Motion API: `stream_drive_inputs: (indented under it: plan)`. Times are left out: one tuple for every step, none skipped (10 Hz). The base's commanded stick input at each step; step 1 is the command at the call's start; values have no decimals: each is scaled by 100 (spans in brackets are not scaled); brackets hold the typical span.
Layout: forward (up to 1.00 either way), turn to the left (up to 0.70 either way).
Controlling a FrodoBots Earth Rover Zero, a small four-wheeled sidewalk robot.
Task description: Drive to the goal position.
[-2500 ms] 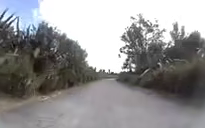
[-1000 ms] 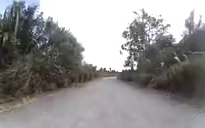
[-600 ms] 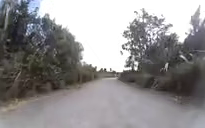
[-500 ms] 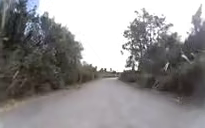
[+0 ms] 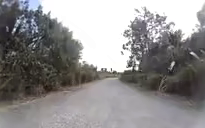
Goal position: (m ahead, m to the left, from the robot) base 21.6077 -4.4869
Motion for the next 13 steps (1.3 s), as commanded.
stream_drive_inputs:
  plan:
    - [85, 0]
    - [85, 0]
    - [85, 0]
    - [85, 0]
    - [85, 0]
    - [85, 0]
    - [85, 0]
    - [85, 0]
    - [85, 0]
    - [85, 0]
    - [85, 0]
    - [85, 0]
    - [85, 0]
